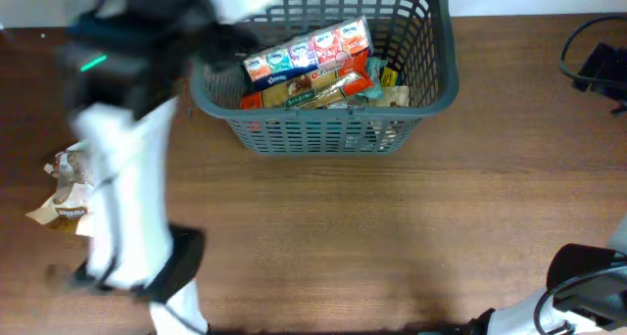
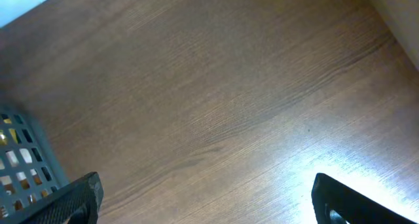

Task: Pack container
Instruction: 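Lower the left gripper onto the brown snack pouch and grasp it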

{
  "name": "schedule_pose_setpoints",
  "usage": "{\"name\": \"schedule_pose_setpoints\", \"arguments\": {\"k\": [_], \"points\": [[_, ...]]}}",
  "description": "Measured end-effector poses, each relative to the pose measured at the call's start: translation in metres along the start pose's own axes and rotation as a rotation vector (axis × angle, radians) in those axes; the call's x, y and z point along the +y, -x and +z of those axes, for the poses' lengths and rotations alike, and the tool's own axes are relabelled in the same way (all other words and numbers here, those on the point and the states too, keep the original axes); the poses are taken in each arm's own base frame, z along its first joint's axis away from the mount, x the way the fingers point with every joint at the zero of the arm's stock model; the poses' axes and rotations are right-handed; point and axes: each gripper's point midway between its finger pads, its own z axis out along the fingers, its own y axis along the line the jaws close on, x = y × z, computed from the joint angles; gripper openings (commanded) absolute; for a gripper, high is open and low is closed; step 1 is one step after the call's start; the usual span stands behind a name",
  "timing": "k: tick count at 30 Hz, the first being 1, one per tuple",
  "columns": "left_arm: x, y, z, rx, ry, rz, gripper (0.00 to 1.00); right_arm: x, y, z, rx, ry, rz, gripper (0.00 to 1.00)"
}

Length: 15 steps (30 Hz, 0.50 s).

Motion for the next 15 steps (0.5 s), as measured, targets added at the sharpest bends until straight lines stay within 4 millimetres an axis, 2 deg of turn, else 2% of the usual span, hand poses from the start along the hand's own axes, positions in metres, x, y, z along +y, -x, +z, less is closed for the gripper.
{"name": "schedule_pose_setpoints", "arguments": {"k": [3, 5, 8, 10, 11, 12, 15], "points": [[0.040, -0.035, -0.065, 0.020, 0.146, -0.076, 0.97, 0.000, 0.000, 0.000, 0.000, 0.000, 0.000, 0.99], [0.050, -0.059, -0.098, 0.054, 0.215, -0.119, 0.97, 0.000, 0.000, 0.000, 0.000, 0.000, 0.000, 0.99], [0.046, -0.103, -0.117, 0.147, 0.249, -0.196, 0.93, 0.000, 0.000, 0.000, 0.000, 0.001, 0.000, 0.99], [0.033, -0.138, -0.112, 0.235, 0.228, -0.269, 0.89, 0.000, 0.000, 0.000, 0.000, 0.000, -0.001, 0.99], [0.024, -0.158, -0.103, 0.287, 0.204, -0.317, 0.83, 0.000, 0.000, 0.000, 0.001, 0.000, 0.000, 0.99], [0.015, -0.179, -0.093, 0.345, 0.178, -0.374, 0.83, 0.000, 0.000, 0.000, 0.000, 0.000, 0.000, 0.99], [-0.017, -0.259, -0.049, 0.546, 0.102, -0.590, 0.83, 0.000, 0.000, 0.000, 0.001, 0.000, 0.000, 0.99]]}}
